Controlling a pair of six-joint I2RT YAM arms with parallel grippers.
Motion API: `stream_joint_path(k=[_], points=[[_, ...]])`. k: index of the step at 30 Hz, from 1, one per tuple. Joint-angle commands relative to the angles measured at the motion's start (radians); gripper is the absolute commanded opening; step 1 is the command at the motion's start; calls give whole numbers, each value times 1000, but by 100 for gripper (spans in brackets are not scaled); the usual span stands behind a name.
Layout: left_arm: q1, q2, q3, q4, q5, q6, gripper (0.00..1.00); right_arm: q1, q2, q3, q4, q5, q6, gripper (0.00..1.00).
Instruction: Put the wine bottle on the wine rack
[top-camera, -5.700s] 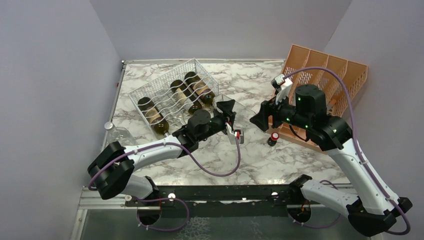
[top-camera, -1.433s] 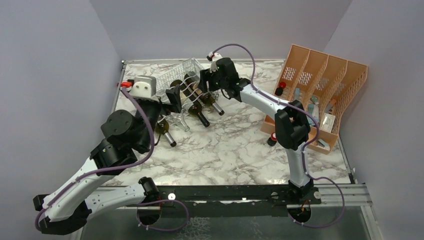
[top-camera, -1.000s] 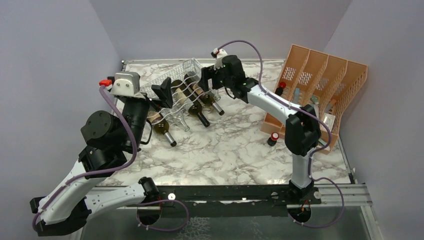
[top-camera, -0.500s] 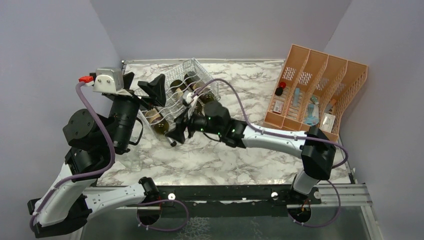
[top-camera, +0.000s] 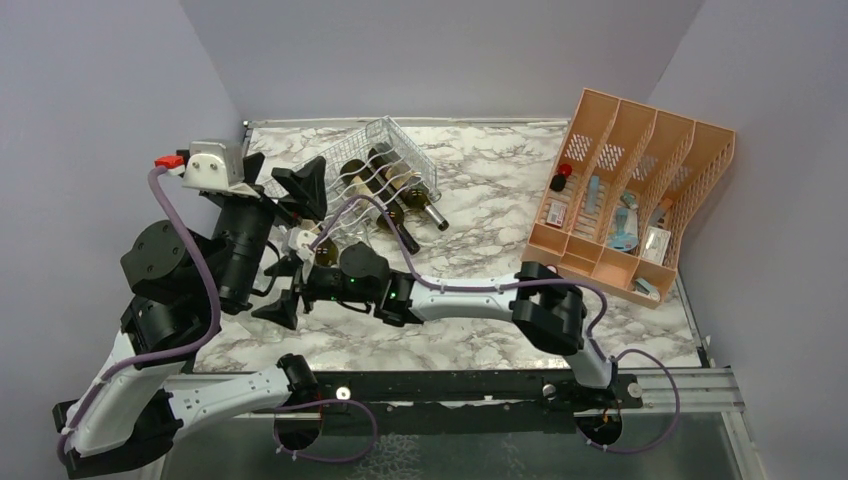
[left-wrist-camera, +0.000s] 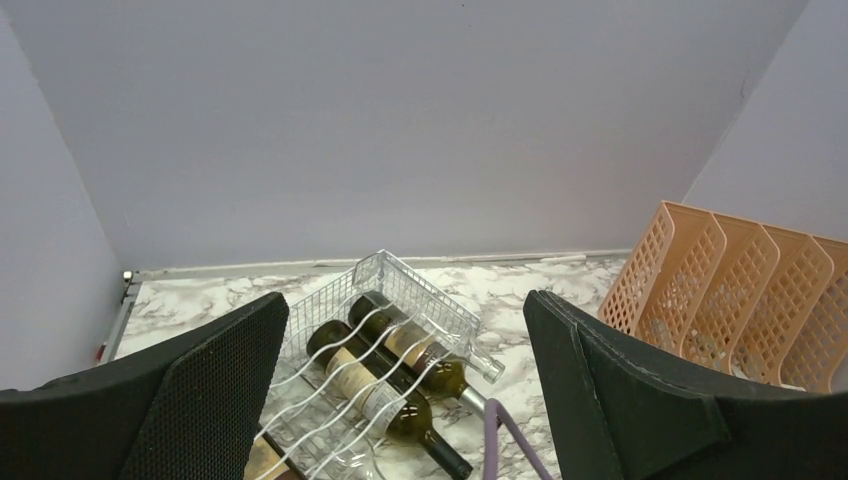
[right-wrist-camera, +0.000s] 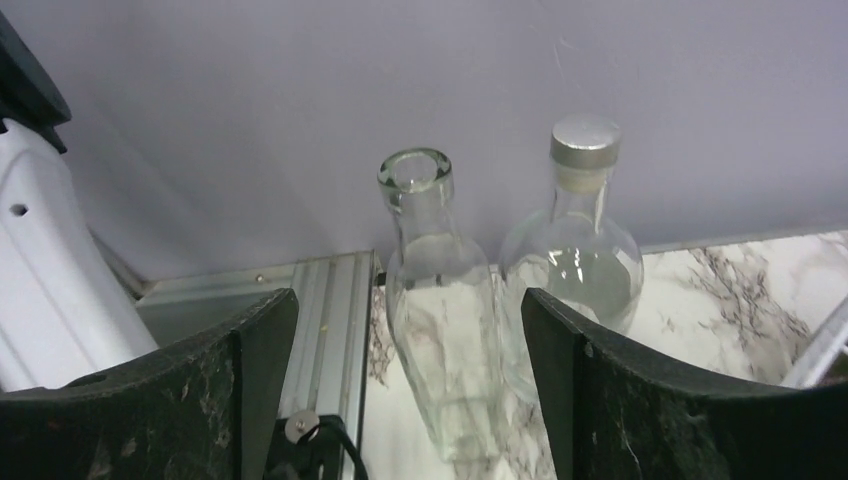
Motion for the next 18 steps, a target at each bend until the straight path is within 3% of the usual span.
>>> stream_joint_path(k=[1, 9, 18], points=[[-4, -28, 18, -9, -35, 20, 96, 11, 99, 130, 54, 6, -32, 86], [-4, -44, 7, -5, -72, 35, 96, 15, 250, 343, -75, -48, 5, 86], [-5, -39, 18, -4, -108, 62, 96, 17, 354, 480, -130, -47, -12, 73]])
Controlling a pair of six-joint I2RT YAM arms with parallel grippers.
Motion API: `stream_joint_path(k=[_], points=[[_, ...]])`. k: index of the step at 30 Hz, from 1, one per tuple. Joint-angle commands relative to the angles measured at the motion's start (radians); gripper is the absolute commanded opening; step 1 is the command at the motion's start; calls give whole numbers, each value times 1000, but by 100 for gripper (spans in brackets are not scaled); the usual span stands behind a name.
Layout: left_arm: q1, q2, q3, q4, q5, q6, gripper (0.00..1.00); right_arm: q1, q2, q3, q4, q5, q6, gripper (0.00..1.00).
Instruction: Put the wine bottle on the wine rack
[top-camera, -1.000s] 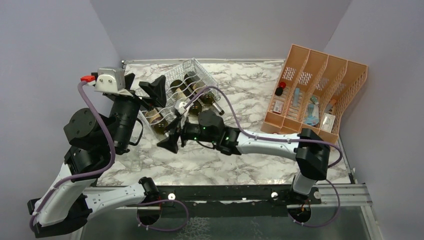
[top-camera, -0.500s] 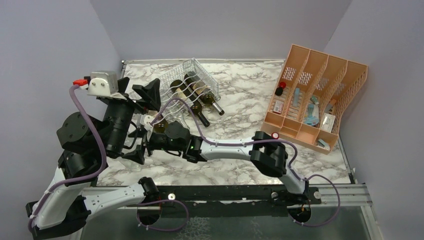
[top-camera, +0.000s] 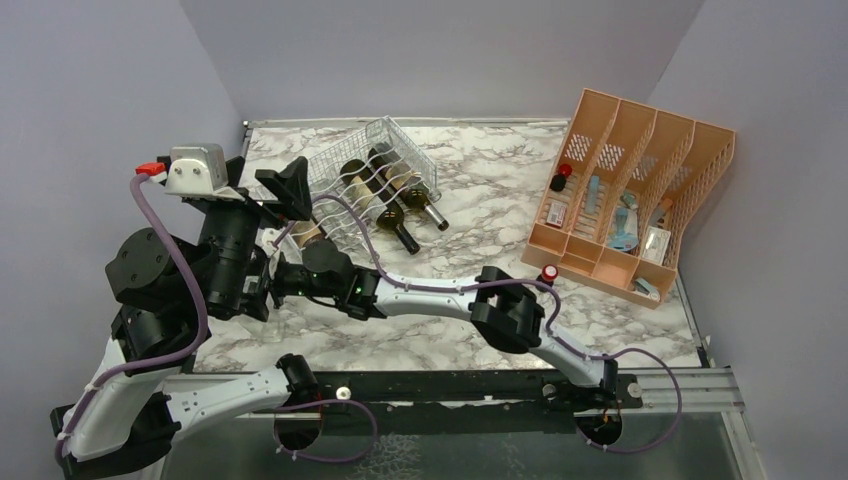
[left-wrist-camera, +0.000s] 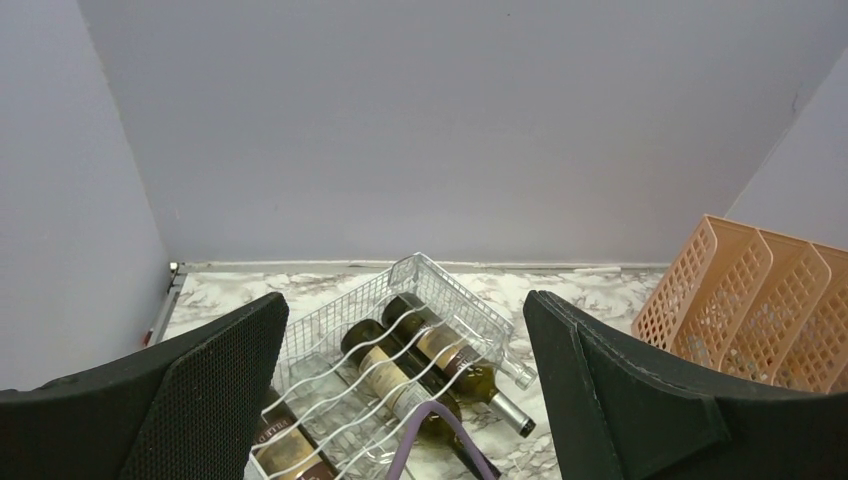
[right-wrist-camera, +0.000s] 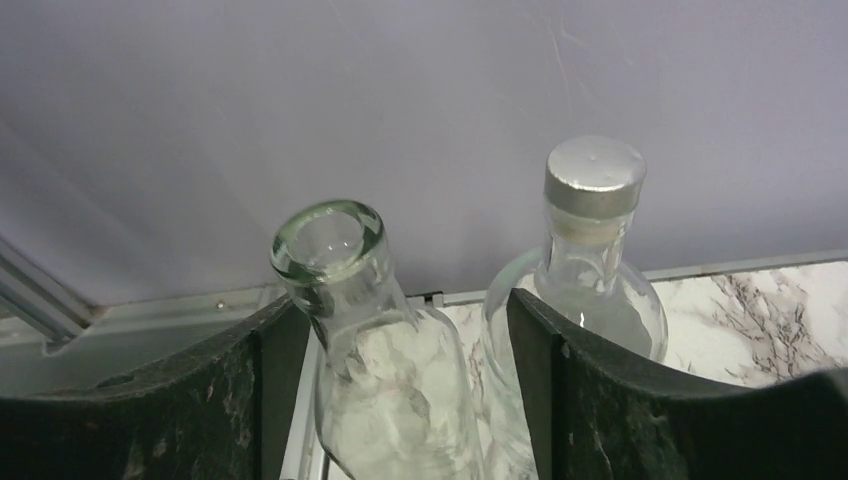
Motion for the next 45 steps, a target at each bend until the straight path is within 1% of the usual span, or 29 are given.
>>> stream_joint_path(k=[1, 8, 13, 15, 17, 21, 26, 33, 37, 41, 45], points=[[-4, 0, 18, 4, -38, 28, 96, 9, 39, 42, -18, -28, -13, 71], [-4, 2, 16, 3, -51, 35, 96, 11, 64, 90, -39, -13, -29, 48], [-4, 0, 19, 3, -52, 35, 96, 18, 41, 71, -31, 29, -75, 33], [-4, -2, 17, 1, -55, 35, 96, 20, 4, 13, -5, 43, -98, 26], [-4, -2, 15, 2, -57, 33, 96, 21, -44, -56, 32, 52, -116, 16], [-4, -4, 9, 1, -55, 28, 96, 21, -153, -201, 92, 50, -146, 1], [-4, -7, -3, 1, -57, 21, 96, 21, -288, -387, 150, 79, -148, 1], [-5, -9, -37, 4, -53, -2, 96, 21, -518, -646, 171, 150, -131, 1], [-4, -9, -67, 3, -43, -18, 96, 20, -640, -775, 139, 193, -131, 1], [-4, -11, -103, 5, -36, -32, 96, 20, -751, -870, 62, 245, -126, 1], [-4, -14, -164, 13, -35, -47, 96, 19, -863, -960, 5, 348, -122, 1]])
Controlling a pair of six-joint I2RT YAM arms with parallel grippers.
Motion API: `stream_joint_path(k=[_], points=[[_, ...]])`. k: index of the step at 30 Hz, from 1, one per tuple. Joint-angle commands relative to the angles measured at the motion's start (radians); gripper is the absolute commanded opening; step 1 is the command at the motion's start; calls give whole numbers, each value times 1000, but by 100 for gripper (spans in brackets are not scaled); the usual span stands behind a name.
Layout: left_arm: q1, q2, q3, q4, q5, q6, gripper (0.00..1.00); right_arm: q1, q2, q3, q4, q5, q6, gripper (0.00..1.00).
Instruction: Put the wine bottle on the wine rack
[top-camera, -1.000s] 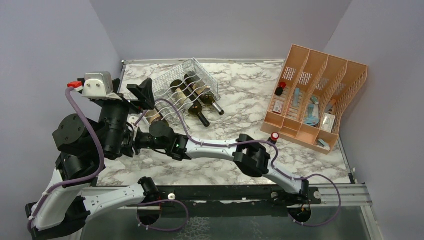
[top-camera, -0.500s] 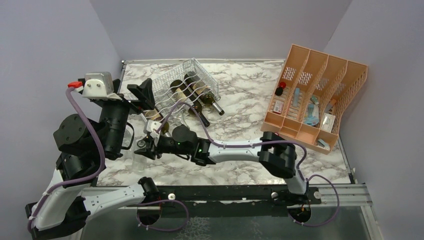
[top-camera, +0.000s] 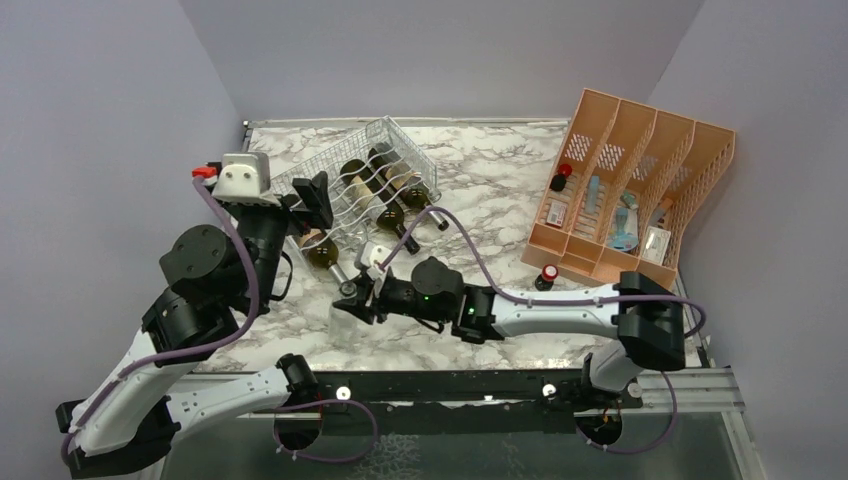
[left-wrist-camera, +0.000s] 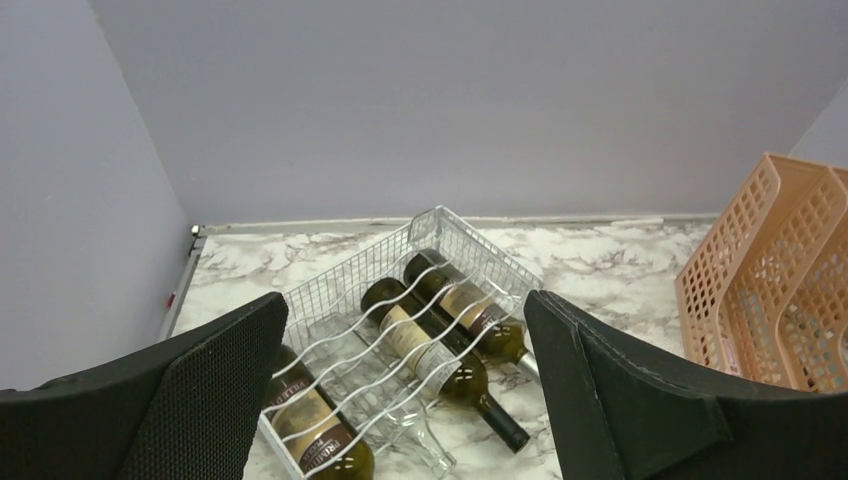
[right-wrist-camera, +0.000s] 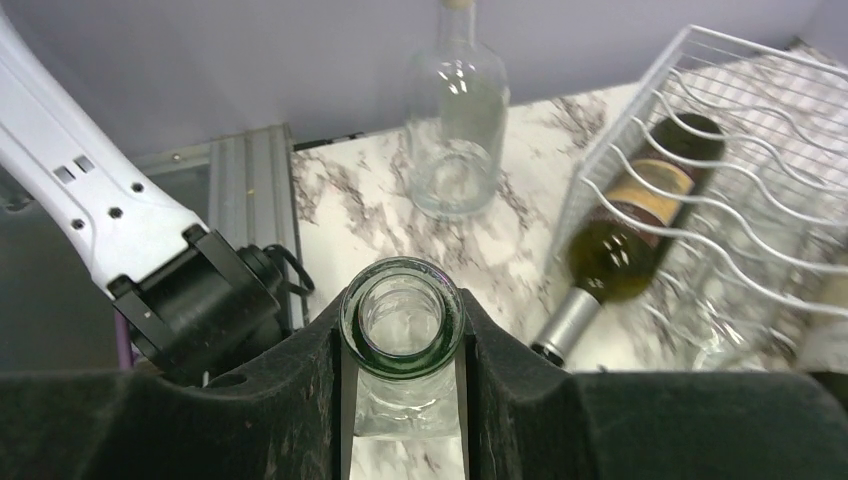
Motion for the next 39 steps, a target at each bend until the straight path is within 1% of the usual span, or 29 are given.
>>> stream_joint_path(k=[1, 4, 7, 12, 16, 18, 20, 23, 27, 29, 34, 39], points=[[-4, -10, -68, 12, 2, -34, 97, 7, -151, -68, -25, 160, 7, 1], [-4, -9, -110, 20, 9, -58, 99, 7, -226, -103, -98, 249, 7, 1], [-4, -14, -172, 48, 34, -74, 99, 6, -300, -121, -181, 385, 16, 1], [-4, 15, -264, 187, 60, -88, 99, -6, -386, -133, -308, 648, 43, 1], [-4, 77, -318, 254, 123, -81, 99, -27, -438, -112, -407, 808, 88, 1], [-4, 107, -345, 282, 140, -82, 99, -45, -454, -99, -467, 860, 122, 1], [-4, 130, -399, 331, 142, -64, 99, -86, -469, -100, -512, 857, 158, 1], [-1, 166, -469, 396, 116, -46, 99, -186, -499, -106, -576, 777, 221, 1], [7, 200, -534, 460, 201, -59, 99, -264, -546, -129, -579, 714, 226, 1], [11, 214, -572, 507, 278, -59, 99, -292, -561, -129, -594, 687, 226, 1], [13, 273, -652, 614, 555, 4, 99, -341, -580, -107, -663, 614, 242, 1], [13, 313, -793, 851, 782, 68, 99, -351, -591, -85, -719, 539, 249, 1]])
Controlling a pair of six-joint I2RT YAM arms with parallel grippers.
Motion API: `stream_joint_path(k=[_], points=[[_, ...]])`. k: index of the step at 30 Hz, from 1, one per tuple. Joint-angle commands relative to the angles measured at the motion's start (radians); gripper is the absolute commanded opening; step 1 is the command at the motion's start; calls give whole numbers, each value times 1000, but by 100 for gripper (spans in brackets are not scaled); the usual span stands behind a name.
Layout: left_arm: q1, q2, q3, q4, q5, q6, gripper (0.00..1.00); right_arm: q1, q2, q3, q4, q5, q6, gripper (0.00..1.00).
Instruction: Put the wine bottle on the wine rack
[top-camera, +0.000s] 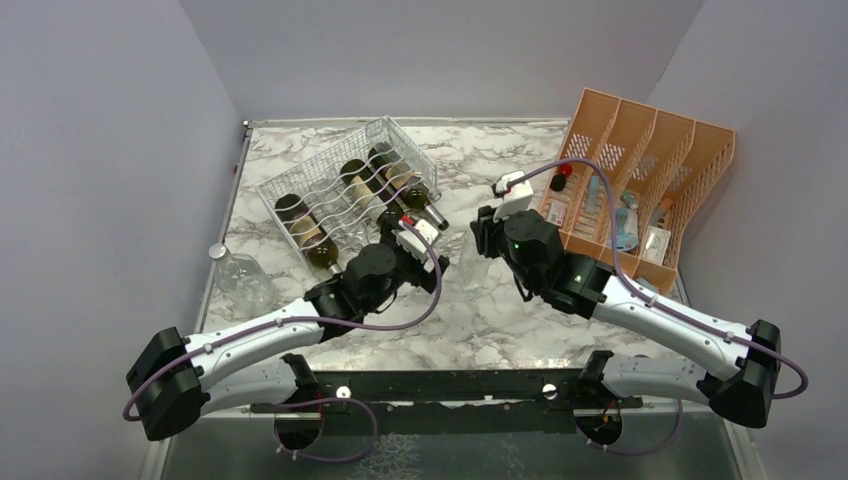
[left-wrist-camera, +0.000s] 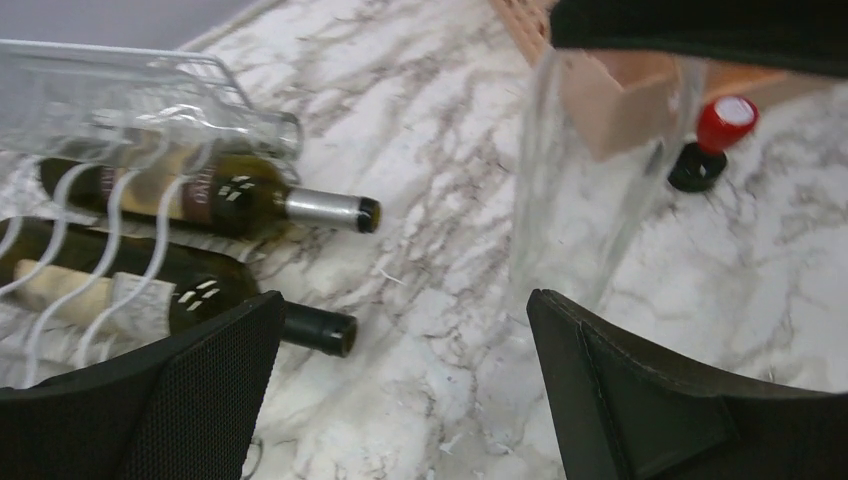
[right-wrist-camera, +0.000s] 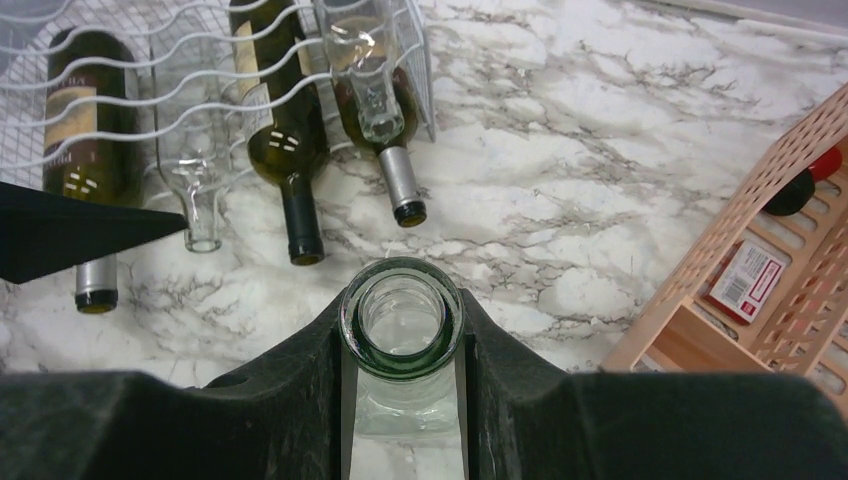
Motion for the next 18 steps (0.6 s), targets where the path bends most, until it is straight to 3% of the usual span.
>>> stream_joint_path(k=[1, 13, 18], points=[[2, 33, -115, 276, 312, 77, 99, -5, -35, 57, -38, -92, 26, 1], [2, 205, -148, 477, 507, 98, 99, -5, -90, 45, -24, -265, 55, 1], [2, 236, -163, 534, 486, 90, 99, -6, -106, 32, -8, -294, 54, 1]])
